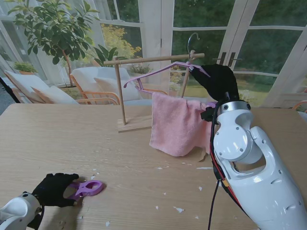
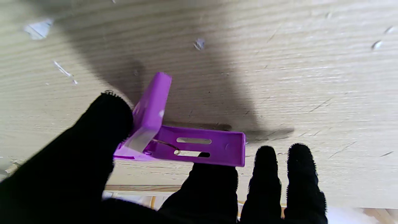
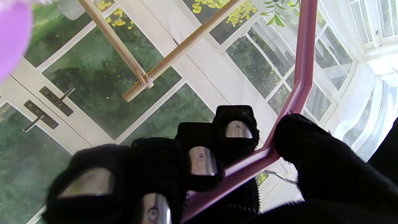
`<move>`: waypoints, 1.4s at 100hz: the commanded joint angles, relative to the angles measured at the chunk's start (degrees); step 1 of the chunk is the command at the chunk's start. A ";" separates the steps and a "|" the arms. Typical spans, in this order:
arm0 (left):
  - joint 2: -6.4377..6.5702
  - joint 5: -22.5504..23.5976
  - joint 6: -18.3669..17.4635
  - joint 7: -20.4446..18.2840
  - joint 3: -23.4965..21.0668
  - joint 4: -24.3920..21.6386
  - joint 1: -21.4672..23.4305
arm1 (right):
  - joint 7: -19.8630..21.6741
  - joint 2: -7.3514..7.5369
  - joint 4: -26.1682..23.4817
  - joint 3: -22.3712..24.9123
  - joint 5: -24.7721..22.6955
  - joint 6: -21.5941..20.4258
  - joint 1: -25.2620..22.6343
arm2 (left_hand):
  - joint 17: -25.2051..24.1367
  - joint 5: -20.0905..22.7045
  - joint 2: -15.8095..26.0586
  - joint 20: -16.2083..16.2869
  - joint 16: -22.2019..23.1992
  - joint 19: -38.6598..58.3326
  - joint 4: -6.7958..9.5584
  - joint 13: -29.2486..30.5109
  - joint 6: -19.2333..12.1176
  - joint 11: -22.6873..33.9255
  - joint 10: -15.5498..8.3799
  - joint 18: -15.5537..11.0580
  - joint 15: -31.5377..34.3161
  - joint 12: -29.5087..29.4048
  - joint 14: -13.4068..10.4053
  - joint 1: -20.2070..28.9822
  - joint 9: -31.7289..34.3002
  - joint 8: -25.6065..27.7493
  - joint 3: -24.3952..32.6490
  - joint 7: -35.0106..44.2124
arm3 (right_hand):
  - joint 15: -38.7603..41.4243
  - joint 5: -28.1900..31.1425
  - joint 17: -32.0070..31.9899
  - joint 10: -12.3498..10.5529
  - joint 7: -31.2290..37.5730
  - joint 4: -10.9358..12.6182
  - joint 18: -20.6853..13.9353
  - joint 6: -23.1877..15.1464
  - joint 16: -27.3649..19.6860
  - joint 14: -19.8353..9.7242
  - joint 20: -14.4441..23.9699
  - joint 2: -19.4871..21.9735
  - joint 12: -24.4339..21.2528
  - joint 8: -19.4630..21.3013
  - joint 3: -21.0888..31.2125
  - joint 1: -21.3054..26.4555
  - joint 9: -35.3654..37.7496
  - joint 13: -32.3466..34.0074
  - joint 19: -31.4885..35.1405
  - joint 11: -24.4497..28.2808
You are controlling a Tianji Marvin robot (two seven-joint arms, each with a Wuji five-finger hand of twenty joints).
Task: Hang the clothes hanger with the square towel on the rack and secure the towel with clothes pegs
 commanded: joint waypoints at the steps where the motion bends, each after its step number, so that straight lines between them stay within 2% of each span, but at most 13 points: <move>1: -0.17 0.62 0.82 -1.53 0.19 0.73 1.07 | 0.64 -0.47 -0.71 -0.03 0.02 0.25 0.00 | -1.69 -1.29 0.64 -1.18 -0.96 -2.90 1.10 -3.37 2.31 -22.08 1.10 -0.71 -2.23 -16.74 -0.52 -3.41 -5.00 -1.39 -0.88 -5.64 | 9.65 6.28 4.06 2.66 0.80 7.06 -7.68 -1.63 3.33 -2.50 54.56 5.05 0.70 1.32 5.77 1.87 5.38 0.53 11.18 3.19; 18: -0.30 0.81 3.02 -1.99 0.09 -0.16 1.75 | 0.72 -0.45 -0.87 -0.01 -0.03 0.40 -0.03 | -2.71 -1.37 0.46 -1.62 -2.43 -7.00 0.21 -4.68 2.87 -28.86 1.34 -0.35 -6.54 -16.44 -0.54 -8.78 -7.17 -0.27 0.39 -14.81 | 9.65 6.28 4.06 2.65 0.80 7.08 -7.69 -1.63 3.34 -2.48 54.56 5.08 0.68 1.32 5.76 1.92 5.40 0.53 11.18 3.20; 35: -0.43 1.66 4.21 -2.06 -0.69 -0.79 2.71 | 0.79 -0.44 -1.01 0.05 -0.03 0.47 -0.06 | -2.84 -0.70 -0.82 -1.39 -3.02 -10.68 -0.84 -5.21 2.67 -32.83 0.63 -0.25 -9.93 -14.93 -1.14 -13.44 -8.79 -8.85 5.31 -17.79 | 9.66 6.28 4.06 2.65 0.80 7.10 -7.69 -1.63 3.35 -2.47 54.56 5.04 0.67 1.32 5.73 1.98 5.41 0.52 11.18 3.20; 55: -0.66 3.39 5.06 -0.52 -1.76 -0.69 4.19 | 0.81 -0.44 -1.07 0.01 0.04 0.49 -0.03 | -2.84 -0.73 -1.31 -1.12 -2.82 -11.52 -0.91 -5.35 2.63 -33.63 0.25 -0.34 -10.38 -14.07 -1.58 -12.55 -9.29 -11.69 5.41 -17.96 | 9.66 6.28 4.06 2.62 0.80 7.14 -7.69 -1.63 3.37 -2.50 54.57 5.08 0.66 1.32 5.72 1.98 5.44 0.53 11.18 3.22; 73: -0.79 2.97 5.73 0.19 -1.98 -0.40 4.50 | 0.80 -0.47 -1.05 -0.14 0.11 0.52 0.06 | -2.64 -0.55 -1.78 -0.18 -2.25 -11.43 -0.41 -5.19 2.53 -32.89 0.16 -0.71 -10.09 -12.50 -2.12 -8.87 -8.41 -11.44 3.75 -16.75 | 9.68 6.28 4.06 2.61 0.80 7.17 -7.66 -1.63 3.40 -2.49 54.63 5.10 0.64 1.32 5.67 2.02 5.47 0.52 11.18 3.22; 78: -0.77 2.97 5.54 0.14 -2.00 -0.33 4.43 | 0.77 -0.47 -1.06 -0.16 0.11 0.53 0.08 | -2.44 -0.86 -1.71 0.52 -1.80 -10.93 -0.05 -4.98 2.31 -30.95 -0.09 -0.83 -9.28 -11.01 -2.52 -7.16 -8.04 -7.90 2.83 -15.34 | 9.67 6.28 4.06 2.62 0.80 7.18 -7.66 -1.63 3.40 -2.51 54.64 5.09 0.63 1.32 5.67 2.01 5.47 0.52 11.18 3.22; 80: -0.76 2.96 5.43 0.17 -1.98 -0.27 4.37 | 0.77 -0.48 -1.07 -0.16 0.11 0.54 0.09 | -2.26 -1.25 -1.82 0.90 -1.36 -10.50 0.21 -4.55 2.35 -29.12 -0.02 -0.90 -8.51 -9.89 -2.56 -5.99 -7.54 -3.52 2.39 -14.35 | 9.67 6.28 4.06 2.62 0.80 7.18 -7.67 -1.63 3.40 -2.52 54.65 5.11 0.63 1.32 5.67 2.00 5.47 0.53 11.18 3.22; 84: -0.71 2.96 5.28 -0.14 -1.96 -0.28 4.25 | 0.75 -0.48 -1.09 -0.17 0.11 0.58 0.11 | -1.90 -1.65 -1.63 1.31 -0.74 -9.51 0.54 -3.99 2.41 -26.16 0.09 -1.12 -7.23 -8.80 -2.60 -4.08 -6.81 1.14 1.57 -13.04 | 9.67 6.28 4.06 2.62 0.80 7.18 -7.68 -1.63 3.40 -2.53 54.66 5.11 0.63 1.32 5.66 2.01 5.47 0.53 11.18 3.22; 91: -0.64 2.96 5.32 -0.74 -1.77 -0.28 3.99 | 0.71 -0.49 -1.10 -0.21 0.04 0.63 0.14 | -0.99 -2.13 -2.06 1.99 1.61 -6.54 1.12 -1.26 3.09 -15.03 -0.16 -1.30 -3.24 -4.14 -1.78 -1.06 -5.00 9.82 1.94 -10.02 | 9.66 6.28 4.06 2.63 0.80 7.19 -7.68 -1.63 3.41 -2.54 54.67 5.11 0.62 1.31 5.65 1.98 5.47 0.53 11.18 3.22; 98: -0.60 2.52 5.51 -0.92 -1.27 0.07 3.50 | 0.67 -0.50 -1.11 -0.24 0.04 0.63 0.17 | 0.04 -2.06 -2.73 2.58 4.16 -3.11 1.50 0.96 3.36 -7.30 -0.30 -1.62 0.79 -2.93 -0.49 1.15 -3.52 15.18 3.40 -6.23 | 9.66 6.28 4.06 2.63 0.80 7.20 -7.69 -1.63 3.41 -2.54 54.67 5.09 0.62 1.31 5.66 1.99 5.47 0.53 11.18 3.22; 111: -0.56 2.26 5.24 0.13 -0.02 1.07 2.26 | 0.61 -0.52 -1.04 -0.36 0.06 0.64 0.20 | 2.23 -1.91 -3.06 3.87 9.60 3.39 2.13 4.61 2.70 2.14 -1.58 -1.52 9.79 0.65 0.48 3.87 -0.10 20.67 5.72 2.15 | 9.66 6.28 4.06 2.57 0.80 7.19 -7.69 -1.63 3.42 -2.54 54.68 5.09 0.61 1.31 5.63 1.98 5.48 0.53 11.18 3.22; 127: -0.50 2.01 5.19 0.41 1.24 1.40 0.82 | 0.58 -0.53 -1.04 -0.40 0.03 0.70 0.19 | 4.40 -1.55 -1.76 5.08 14.30 7.87 2.87 8.57 2.35 10.53 -2.81 -0.61 17.90 5.82 1.01 5.14 4.21 26.02 6.44 11.75 | 9.65 6.28 4.07 2.56 0.80 7.21 -7.72 -1.63 3.42 -2.58 54.68 5.11 0.61 1.31 5.64 1.99 5.48 0.53 11.18 3.22; 140: -0.58 0.97 6.52 0.94 2.79 1.79 -0.79 | 0.51 -0.54 -1.06 -0.36 0.01 0.73 0.15 | 5.41 -1.25 -0.88 5.82 16.70 10.00 3.26 10.52 2.47 14.57 -3.18 0.25 21.93 8.17 1.67 5.93 6.28 25.27 6.87 17.66 | 9.66 6.28 4.07 2.59 0.80 7.21 -7.73 -1.63 3.43 -2.55 54.68 5.09 0.60 1.31 5.64 2.00 5.49 0.53 11.18 3.22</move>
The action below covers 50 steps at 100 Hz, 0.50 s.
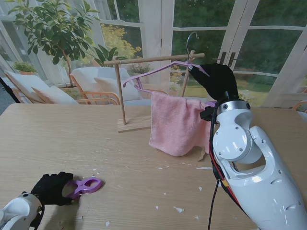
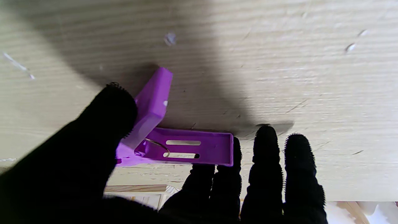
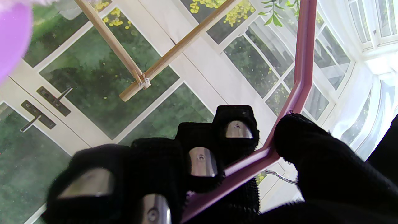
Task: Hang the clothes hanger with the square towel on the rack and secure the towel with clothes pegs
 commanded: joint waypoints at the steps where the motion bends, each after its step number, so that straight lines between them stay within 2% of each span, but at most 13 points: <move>1: -0.43 -0.69 0.95 -1.02 1.49 0.97 -0.28 | 0.47 -0.52 -0.63 -0.01 0.04 0.22 -0.07 | 0.38 -0.55 2.45 1.37 0.85 3.34 3.26 3.03 0.99 14.47 -6.21 1.18 2.94 3.88 -0.16 3.77 9.58 0.09 4.55 3.54 | 9.65 6.20 3.95 2.60 0.80 7.19 -7.73 -1.64 3.07 -2.55 54.68 5.09 0.56 1.31 5.64 2.00 5.06 0.43 11.17 3.22; 14: -0.48 -1.55 2.45 -0.12 3.82 1.87 -2.45 | 0.42 -0.52 -0.65 0.02 0.01 0.23 -0.23 | 0.70 -0.29 3.23 1.52 0.89 3.92 3.39 3.41 1.20 14.70 -6.11 1.53 3.29 3.86 0.14 3.61 10.03 -1.21 4.29 5.19 | 9.65 6.20 3.95 2.61 0.80 7.19 -7.73 -1.64 3.07 -2.54 54.68 5.11 0.56 1.31 5.62 1.97 5.06 0.43 11.17 3.22; 22: -0.41 -1.65 3.05 -0.58 4.54 1.91 -3.30 | 0.38 -0.52 -0.68 0.08 0.01 0.22 -0.33 | 0.40 -0.44 3.99 1.33 0.33 3.88 3.46 2.84 1.52 14.01 -5.88 1.55 2.62 3.35 0.10 2.63 9.21 -4.55 2.50 4.67 | 9.64 6.20 3.95 2.61 0.80 7.19 -7.73 -1.64 3.06 -2.55 54.68 5.16 0.56 1.31 5.61 1.95 5.06 0.44 11.17 3.22; 29: -0.40 -2.24 3.55 -1.07 4.81 1.89 -3.82 | 0.32 -0.55 -0.71 0.14 0.08 0.24 -0.42 | -0.93 -0.31 4.30 0.86 -1.22 2.75 3.27 0.73 2.29 10.93 -4.71 1.52 0.00 1.67 0.66 1.24 7.12 -8.81 0.34 0.07 | 9.64 6.20 3.95 2.61 0.80 7.20 -7.73 -1.64 3.06 -2.53 54.68 5.11 0.56 1.31 5.63 2.03 5.06 0.43 11.17 3.22; 39: -0.34 -2.91 4.48 -2.32 4.96 1.58 -4.15 | 0.26 -0.56 -0.76 0.22 0.18 0.24 -0.58 | -4.22 -0.36 5.58 -1.01 -7.99 -2.52 2.44 -5.20 3.81 -2.00 -1.95 0.98 -9.95 -6.49 0.94 -2.39 1.39 -15.67 -4.85 -12.33 | 9.65 6.20 3.95 2.61 0.80 7.20 -7.73 -1.64 3.07 -2.53 54.68 5.11 0.56 1.31 5.62 2.03 5.06 0.43 11.17 3.22; 46: -0.23 -2.73 5.07 -3.74 4.84 1.04 -4.05 | 0.27 -0.55 -0.77 0.28 0.19 0.23 -0.65 | -7.26 -0.83 6.64 -3.98 -12.95 -9.65 1.79 -9.67 4.19 -16.30 -0.42 0.67 -17.50 -16.93 -0.21 -4.60 -0.93 -21.38 -7.94 -24.42 | 9.65 6.20 3.95 2.61 0.80 7.21 -7.73 -1.64 3.07 -2.52 54.68 5.13 0.56 1.31 5.64 2.05 5.06 0.43 11.17 3.22; 50: -0.16 -2.62 5.58 -4.77 4.67 0.53 -3.85 | 0.30 -0.54 -0.78 0.31 0.21 0.24 -0.67 | -7.85 -0.58 7.27 -6.28 -15.60 -14.85 1.61 -11.48 4.04 -22.45 0.02 0.49 -21.50 -20.73 -0.52 -5.58 -1.74 -23.55 -9.14 -29.17 | 9.65 6.20 3.95 2.61 0.80 7.20 -7.73 -1.64 3.07 -2.51 54.68 5.14 0.56 1.31 5.62 2.03 5.06 0.43 11.17 3.22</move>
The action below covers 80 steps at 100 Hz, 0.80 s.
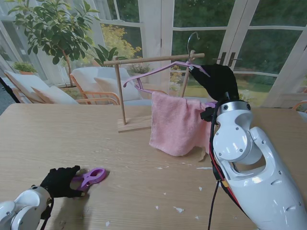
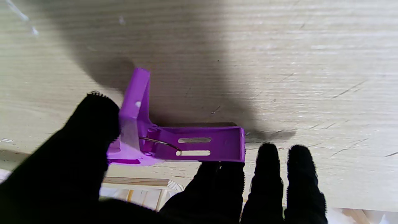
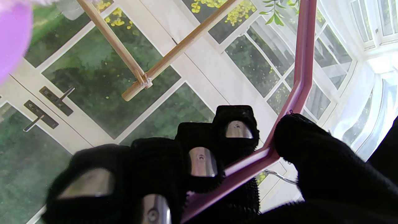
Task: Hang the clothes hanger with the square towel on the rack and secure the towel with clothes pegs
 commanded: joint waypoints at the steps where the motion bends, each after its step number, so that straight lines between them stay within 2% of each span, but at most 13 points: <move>1: -0.12 0.37 0.99 -2.45 0.14 -0.17 0.77 | 0.54 -0.49 -0.67 0.13 0.16 0.18 -0.29 | -1.87 -0.38 2.30 -3.83 -4.29 -8.05 1.58 -3.84 1.70 -30.48 -3.69 -0.01 -6.23 -21.99 -0.32 -2.85 -4.69 -4.38 -1.10 -7.89 | 9.65 6.18 3.91 2.61 0.80 7.19 -7.73 -1.64 3.05 -2.51 54.68 5.14 0.55 1.31 5.63 2.06 5.04 0.26 11.17 3.22; 6: -0.18 0.11 1.59 -2.24 0.10 -0.26 0.93 | 0.56 -0.48 -0.68 0.15 0.17 0.17 -0.29 | -2.06 -0.04 1.98 -5.68 -6.82 -14.29 1.32 -4.75 1.42 -35.13 -3.50 -0.08 -10.71 -23.27 -0.36 -4.32 -6.26 -9.88 -0.32 -9.72 | 9.65 6.18 3.91 2.61 0.80 7.19 -7.73 -1.64 3.05 -2.49 54.68 5.16 0.55 1.31 5.62 2.05 5.04 0.26 11.17 3.22; 10: -0.23 -0.14 1.91 -2.15 0.00 -0.36 1.06 | 0.58 -0.48 -0.67 0.16 0.17 0.16 -0.27 | -2.10 0.02 1.79 -5.33 -7.59 -17.36 1.08 -5.31 1.26 -37.63 -3.48 -0.29 -13.05 -23.38 -0.48 -5.44 -7.25 -13.98 0.31 -9.77 | 9.65 6.18 3.91 2.61 0.80 7.19 -7.73 -1.64 3.05 -2.49 54.68 5.14 0.55 1.31 5.62 2.07 5.04 0.26 11.17 3.22; 18: -0.27 -0.31 2.36 -2.25 -0.27 -0.65 1.39 | 0.60 -0.47 -0.63 0.18 0.20 0.09 -0.23 | -2.21 0.10 0.54 -4.07 -8.60 -20.48 0.51 -5.99 1.15 -40.73 -3.49 -0.41 -16.29 -23.49 -0.52 -7.93 -8.47 -17.90 3.45 -10.14 | 9.66 6.18 3.91 2.63 0.80 7.20 -7.73 -1.64 3.06 -2.45 54.68 5.22 0.55 1.31 5.62 2.09 5.04 0.26 11.17 3.22; 28: -0.24 0.53 2.39 -2.72 -0.79 -1.01 1.97 | 0.65 -0.46 -0.60 0.20 0.20 0.08 -0.21 | -2.34 0.11 0.08 -3.69 -8.74 -22.19 0.19 -6.21 1.28 -41.35 -3.39 -0.46 -17.07 -23.13 -0.76 -9.57 -8.64 -18.80 4.90 -10.01 | 9.66 6.16 3.91 2.63 0.80 7.19 -7.73 -1.62 3.06 -2.47 54.68 5.20 0.55 1.31 5.56 2.10 5.03 0.26 11.17 3.22; 46: -0.33 0.98 2.29 -2.17 -1.82 -0.79 3.15 | 0.68 -0.46 -0.60 0.21 0.24 0.12 -0.21 | -1.90 0.03 -0.95 -2.73 -8.53 -21.80 0.10 -6.02 1.16 -41.42 -3.84 -1.06 -16.83 -22.54 -1.58 -9.27 -8.47 -19.16 6.58 -10.06 | 9.66 6.16 3.90 2.65 0.81 7.22 -7.72 -1.60 3.07 -2.47 54.68 5.18 0.55 1.32 5.57 2.11 5.04 0.26 11.17 3.23; 60: -0.44 0.92 1.80 -0.81 -2.22 0.13 3.47 | 0.70 -0.49 -0.54 0.08 0.40 0.14 -0.08 | -1.75 0.26 -1.78 -1.41 -7.73 -20.37 0.03 -5.72 0.74 -40.37 -4.70 -1.40 -15.96 -19.50 -2.39 -7.55 -7.67 -18.82 7.28 -9.39 | 9.67 6.15 3.90 2.62 0.81 7.22 -7.72 -1.58 3.08 -2.49 54.68 5.17 0.56 1.32 5.57 2.10 5.05 0.26 11.17 3.23; 77: -0.51 1.17 1.35 0.75 -1.67 1.09 3.07 | 0.77 -0.49 -0.35 -0.14 0.47 0.15 0.19 | -1.69 -0.20 -1.49 -1.16 -6.93 -18.32 0.36 -5.45 0.51 -40.34 -4.84 -1.20 -14.91 -16.92 -2.69 -5.78 -6.81 -11.77 5.82 -7.47 | 9.67 6.10 3.90 2.62 0.81 7.23 -7.69 -1.51 3.10 -2.51 54.70 5.16 0.55 1.32 5.59 2.11 5.06 0.26 11.17 3.24; 80: -0.53 1.19 1.34 1.10 -1.49 1.28 2.93 | 0.77 -0.49 -0.33 -0.17 0.45 0.16 0.22 | -1.85 -0.56 -1.50 -0.89 -6.27 -17.04 0.50 -5.39 0.28 -40.16 -4.84 -1.16 -13.85 -16.39 -2.65 -5.08 -6.43 -8.71 5.50 -6.62 | 9.67 6.11 3.90 2.62 0.83 7.23 -7.68 -1.45 3.10 -2.51 54.70 5.17 0.55 1.32 5.57 2.09 5.06 0.26 11.17 3.24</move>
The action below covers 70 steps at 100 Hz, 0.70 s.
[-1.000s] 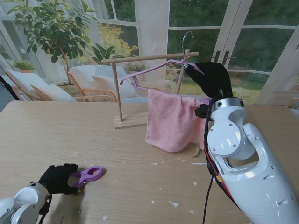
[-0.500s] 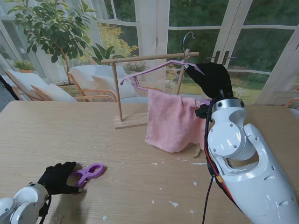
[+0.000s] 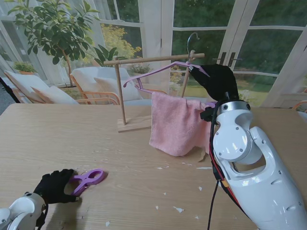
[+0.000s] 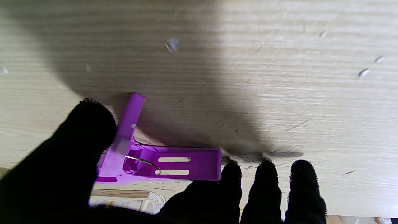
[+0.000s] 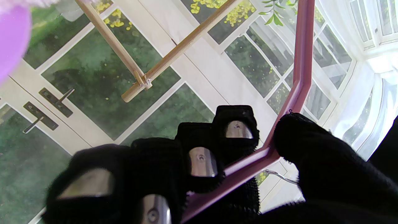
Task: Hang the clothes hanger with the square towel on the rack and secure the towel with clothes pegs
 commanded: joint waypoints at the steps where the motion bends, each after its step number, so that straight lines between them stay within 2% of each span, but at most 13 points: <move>1: -0.26 0.17 -0.11 -0.32 0.54 0.61 -0.02 | 0.68 -0.49 -0.38 -0.13 0.10 0.16 0.12 | -0.23 -0.49 -0.99 1.24 1.61 2.70 0.55 -1.39 0.23 0.17 -1.77 -0.85 1.73 1.48 -0.39 1.52 0.76 4.21 -0.45 1.88 | 9.63 6.01 3.88 2.62 0.83 5.57 -7.68 -1.46 3.06 -2.51 54.70 5.70 0.56 1.32 5.59 2.12 5.02 0.24 11.16 3.24; 7: -0.26 0.38 -0.18 0.11 0.88 0.96 -0.31 | 0.68 -0.49 -0.35 -0.15 0.09 0.17 0.18 | -0.11 -0.83 -0.94 1.36 2.42 4.44 0.91 -0.96 0.03 1.23 -1.98 -0.83 3.21 3.21 -0.43 2.88 1.63 9.27 -0.74 3.23 | 9.63 6.00 3.88 2.62 0.85 5.57 -7.68 -1.45 3.07 -2.51 54.71 5.66 0.55 1.33 5.58 2.13 5.03 0.24 11.16 3.24; 13: -0.25 0.69 -0.26 0.54 1.17 1.31 -0.55 | 0.65 -0.50 -0.35 -0.15 0.08 0.20 0.21 | -0.07 -1.77 -1.35 1.81 4.02 8.11 1.29 -0.05 -0.24 5.06 -2.26 -0.80 5.82 7.23 -0.16 5.08 2.13 19.71 -0.02 5.76 | 9.63 6.00 3.88 2.62 0.85 5.56 -7.68 -1.45 3.07 -2.51 54.72 5.65 0.55 1.32 5.57 2.10 5.03 0.24 11.16 3.23; 18: -0.25 0.80 -0.27 0.72 1.35 1.52 -0.68 | 0.65 -0.50 -0.40 -0.14 0.07 0.25 0.21 | 0.20 -2.40 -1.74 1.92 5.46 10.87 1.63 1.02 -0.18 12.22 -2.50 -0.84 8.29 10.60 0.01 6.18 1.54 27.78 0.86 7.27 | 9.62 6.00 3.88 2.62 0.85 5.57 -7.68 -1.45 3.07 -2.52 54.73 5.63 0.55 1.32 5.58 2.09 5.03 0.24 11.16 3.23; 23: -0.27 0.75 -0.21 1.04 1.52 1.73 -0.77 | 0.60 -0.52 -0.43 -0.13 0.09 0.28 0.21 | 0.71 -2.70 -2.35 2.09 7.67 14.07 1.90 2.27 -0.06 19.06 -2.59 -1.09 11.42 11.06 0.71 7.26 2.28 34.17 2.50 7.76 | 9.61 6.00 3.88 2.62 0.85 5.57 -7.68 -1.45 3.06 -2.52 54.73 5.62 0.55 1.32 5.60 2.12 5.03 0.24 11.16 3.23; 28: -0.30 0.59 -0.16 1.34 1.62 1.90 -0.83 | 0.55 -0.54 -0.46 -0.13 0.13 0.31 0.22 | 1.87 -2.91 -2.93 2.50 9.57 17.39 2.11 4.24 0.22 26.28 -2.88 -1.27 14.62 12.50 1.36 8.29 2.73 39.00 4.00 9.29 | 9.61 6.00 3.88 2.62 0.86 5.57 -7.68 -1.45 3.06 -2.51 54.74 5.62 0.55 1.32 5.60 2.09 5.03 0.24 11.16 3.23; 35: -0.35 -0.11 -0.19 1.69 1.74 2.23 -0.97 | 0.51 -0.55 -0.47 -0.14 0.17 0.32 0.25 | 3.95 -2.52 -3.69 2.89 11.53 21.70 2.41 7.00 0.33 32.61 -3.35 -1.19 18.72 13.00 2.00 10.02 5.05 42.79 6.03 13.07 | 9.61 6.00 3.88 2.62 0.86 5.56 -7.68 -1.45 3.06 -2.51 54.74 5.63 0.55 1.31 5.61 2.09 5.03 0.24 11.16 3.23; 42: -0.38 -0.55 -0.33 1.96 1.85 2.46 -1.10 | 0.45 -0.58 -0.50 -0.18 0.26 0.34 0.27 | 5.50 -1.36 -4.25 2.44 12.56 24.67 2.81 9.19 0.51 35.63 -3.20 -0.71 21.60 12.98 2.73 11.93 7.55 42.75 7.91 17.76 | 9.61 6.00 3.88 2.62 0.86 5.56 -7.68 -1.45 3.06 -2.48 54.74 5.64 0.55 1.31 5.62 2.10 5.03 0.24 11.16 3.23; 52: -0.36 -0.56 -0.63 2.05 1.95 2.62 -1.23 | 0.42 -0.59 -0.48 -0.24 0.28 0.34 0.33 | 7.93 -0.50 -4.54 0.86 13.91 28.56 3.48 12.95 0.62 38.88 -3.24 0.18 25.73 13.71 3.68 14.17 11.34 37.45 9.76 28.34 | 9.62 6.00 3.88 2.62 0.86 5.56 -7.68 -1.45 3.06 -2.47 54.75 5.60 0.55 1.31 5.62 2.11 5.03 0.24 11.16 3.23; 54: -0.36 -0.54 -0.71 2.12 1.97 2.67 -1.27 | 0.42 -0.59 -0.47 -0.25 0.28 0.33 0.34 | 8.31 -0.67 -4.46 0.46 14.04 29.17 3.60 13.48 0.64 39.32 -3.30 0.34 26.26 13.89 3.81 14.58 11.89 34.87 10.00 31.21 | 9.62 6.00 3.88 2.62 0.86 5.56 -7.68 -1.45 3.06 -2.47 54.75 5.60 0.55 1.31 5.63 2.11 5.03 0.24 11.16 3.23; 59: -0.36 -0.43 -0.93 2.36 1.99 2.84 -1.37 | 0.42 -0.59 -0.46 -0.27 0.27 0.34 0.37 | 9.63 -0.27 -4.33 0.45 14.46 30.31 3.90 15.33 0.85 40.39 -3.23 0.80 27.50 14.21 4.07 15.54 14.09 34.52 10.85 36.18 | 9.62 6.00 3.88 2.62 0.86 5.56 -7.68 -1.45 3.05 -2.47 54.75 5.61 0.55 1.31 5.63 2.09 5.03 0.24 11.16 3.23; 61: -0.36 -0.43 -1.00 2.45 2.00 2.91 -1.41 | 0.42 -0.59 -0.46 -0.28 0.26 0.34 0.38 | 9.97 -0.53 -4.27 0.16 14.47 30.80 4.01 15.92 0.89 40.72 -3.22 1.03 27.86 14.13 4.22 15.95 14.89 31.80 11.25 39.54 | 9.62 6.00 3.88 2.62 0.86 5.55 -7.68 -1.45 3.06 -2.48 54.75 5.62 0.55 1.31 5.63 2.09 5.03 0.24 11.16 3.23; 70: -0.45 -0.46 -1.24 3.38 1.98 3.23 -1.53 | 0.50 -0.56 -0.46 -0.28 0.20 0.35 0.40 | 11.55 -0.75 -4.12 0.48 15.08 32.09 4.44 18.22 0.72 42.26 -3.81 1.69 29.50 14.61 4.43 17.67 17.57 31.00 12.35 47.32 | 9.62 6.00 3.88 2.62 0.86 5.56 -7.68 -1.45 3.06 -2.48 54.75 5.61 0.55 1.31 5.64 2.11 5.03 0.24 11.16 3.23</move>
